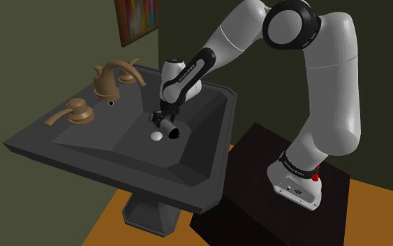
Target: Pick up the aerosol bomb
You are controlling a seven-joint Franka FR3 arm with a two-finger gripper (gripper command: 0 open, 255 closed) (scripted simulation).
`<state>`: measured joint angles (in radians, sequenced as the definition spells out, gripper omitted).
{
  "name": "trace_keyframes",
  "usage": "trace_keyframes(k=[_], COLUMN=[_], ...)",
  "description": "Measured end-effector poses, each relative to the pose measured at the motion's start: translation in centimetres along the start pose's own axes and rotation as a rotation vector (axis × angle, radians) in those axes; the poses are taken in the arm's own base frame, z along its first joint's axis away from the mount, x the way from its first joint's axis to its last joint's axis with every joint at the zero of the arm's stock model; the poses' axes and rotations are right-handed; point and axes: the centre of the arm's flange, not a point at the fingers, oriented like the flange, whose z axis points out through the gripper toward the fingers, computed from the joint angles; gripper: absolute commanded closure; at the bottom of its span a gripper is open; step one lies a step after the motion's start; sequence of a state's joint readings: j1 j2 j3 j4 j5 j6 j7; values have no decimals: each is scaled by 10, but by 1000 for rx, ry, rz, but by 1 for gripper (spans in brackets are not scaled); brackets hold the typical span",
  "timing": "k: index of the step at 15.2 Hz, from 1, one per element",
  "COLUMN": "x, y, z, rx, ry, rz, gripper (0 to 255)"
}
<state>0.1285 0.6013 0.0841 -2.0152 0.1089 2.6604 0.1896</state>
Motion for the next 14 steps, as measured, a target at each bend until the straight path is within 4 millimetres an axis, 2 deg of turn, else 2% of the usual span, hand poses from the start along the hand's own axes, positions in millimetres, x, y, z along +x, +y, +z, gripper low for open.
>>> trace_keyframes(k=[2,3,14], x=[1,1,1], y=[1,1,1], z=[10,12,11], rx=[0,0,0], ry=[0,0,1], rz=[0,0,0], gripper=[0,255,255])
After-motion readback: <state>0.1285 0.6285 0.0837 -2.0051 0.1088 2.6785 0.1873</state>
